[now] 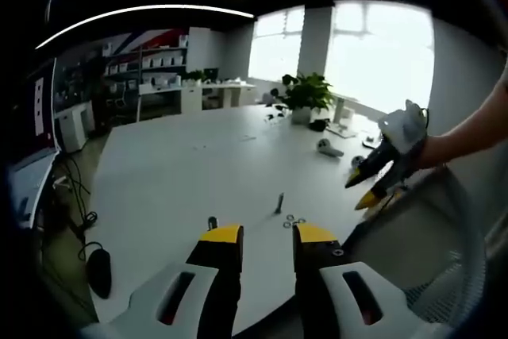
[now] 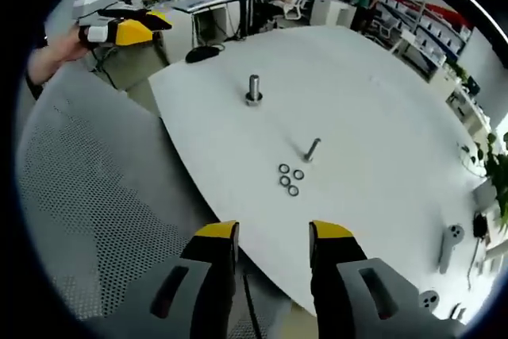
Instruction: Place the washer onto the threaded stud by aligning its center hole with the stud, sliding it down to the base, and recovering from edge contact or off-axis alignment until the washer reaches the visible bottom stop.
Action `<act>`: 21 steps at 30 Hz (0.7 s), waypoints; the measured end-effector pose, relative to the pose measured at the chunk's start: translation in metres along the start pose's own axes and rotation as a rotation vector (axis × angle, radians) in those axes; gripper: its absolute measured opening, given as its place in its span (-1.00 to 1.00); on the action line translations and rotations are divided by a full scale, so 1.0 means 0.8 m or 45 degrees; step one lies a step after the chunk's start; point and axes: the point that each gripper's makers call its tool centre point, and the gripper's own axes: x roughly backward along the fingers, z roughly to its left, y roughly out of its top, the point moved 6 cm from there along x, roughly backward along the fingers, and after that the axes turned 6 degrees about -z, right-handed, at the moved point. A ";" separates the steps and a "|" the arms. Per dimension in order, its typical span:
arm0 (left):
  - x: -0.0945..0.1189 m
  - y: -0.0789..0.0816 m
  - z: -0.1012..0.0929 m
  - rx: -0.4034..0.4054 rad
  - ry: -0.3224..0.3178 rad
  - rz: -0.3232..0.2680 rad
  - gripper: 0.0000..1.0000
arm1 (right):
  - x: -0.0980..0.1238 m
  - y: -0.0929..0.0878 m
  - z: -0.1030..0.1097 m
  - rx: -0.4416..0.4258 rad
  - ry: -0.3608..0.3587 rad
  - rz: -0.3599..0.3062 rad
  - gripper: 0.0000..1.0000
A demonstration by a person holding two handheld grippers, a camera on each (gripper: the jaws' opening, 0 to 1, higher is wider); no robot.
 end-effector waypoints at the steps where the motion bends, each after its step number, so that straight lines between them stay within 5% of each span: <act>1: 0.000 -0.001 0.001 0.005 0.003 0.003 -0.55 | -0.008 0.000 -0.002 0.004 0.003 0.013 -0.26; 8: 0.000 -0.002 0.002 -0.006 0.016 0.013 -0.55 | -0.072 -0.013 -0.011 -0.087 0.047 0.109 -0.32; 21: -0.002 -0.004 0.003 -0.017 0.020 0.034 -0.57 | -0.120 -0.026 -0.035 -0.112 0.058 0.237 -0.45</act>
